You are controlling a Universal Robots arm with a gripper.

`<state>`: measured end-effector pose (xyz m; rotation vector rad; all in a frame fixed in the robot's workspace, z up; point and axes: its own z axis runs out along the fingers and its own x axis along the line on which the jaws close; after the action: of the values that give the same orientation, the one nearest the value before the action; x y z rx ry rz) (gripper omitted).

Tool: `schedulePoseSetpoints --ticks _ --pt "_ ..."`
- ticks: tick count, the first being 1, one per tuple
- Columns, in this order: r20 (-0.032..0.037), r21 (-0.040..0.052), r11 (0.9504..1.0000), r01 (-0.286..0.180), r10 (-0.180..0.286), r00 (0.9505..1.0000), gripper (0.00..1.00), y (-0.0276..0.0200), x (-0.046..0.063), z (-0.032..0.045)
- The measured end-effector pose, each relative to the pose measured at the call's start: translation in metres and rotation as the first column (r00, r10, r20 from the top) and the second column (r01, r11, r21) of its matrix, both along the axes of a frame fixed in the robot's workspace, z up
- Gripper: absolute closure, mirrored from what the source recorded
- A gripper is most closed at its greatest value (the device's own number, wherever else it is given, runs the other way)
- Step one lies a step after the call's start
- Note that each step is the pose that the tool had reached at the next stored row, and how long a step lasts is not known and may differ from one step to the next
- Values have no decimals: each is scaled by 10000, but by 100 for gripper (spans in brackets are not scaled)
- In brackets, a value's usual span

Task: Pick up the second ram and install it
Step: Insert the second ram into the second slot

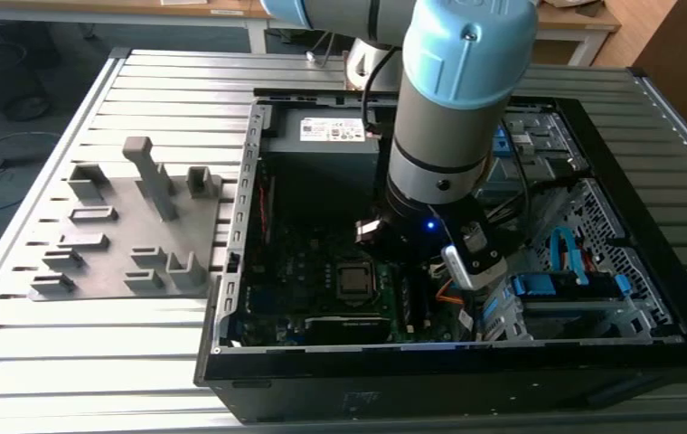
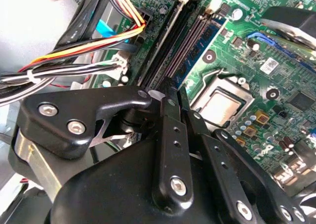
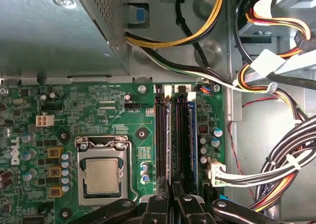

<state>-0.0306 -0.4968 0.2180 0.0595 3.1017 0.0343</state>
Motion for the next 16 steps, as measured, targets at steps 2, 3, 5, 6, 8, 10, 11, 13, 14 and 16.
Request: schedulePoseSetpoints --ticks 2,3,5,6,8,10,11,13,14,16 --pt "1 -29 10000 1 -1 10000 86 9 -1 -5" --pt "1 -53 10000 2 -2 10000 86 17 -1 -7" --pt "1 -98 10000 0 0 10000 86 35 0 -11" --pt "0 -113 9999 0 0 10000 86 41 0 -12" --pt "1 -145 9999 0 0 10000 86 51 0 -16" --pt "1 -192 9998 0 0 10000 86 61 0 -23" --pt "1 -220 9998 0 0 10000 86 67 0 -26" --pt "0 -251 9997 0 0 10000 86 78 0 -32" --pt "0 -255 9997 0 0 10000 86 83 -1 -33" --pt "1 -254 9997 -9 9 10000 86 93 -3 -37"
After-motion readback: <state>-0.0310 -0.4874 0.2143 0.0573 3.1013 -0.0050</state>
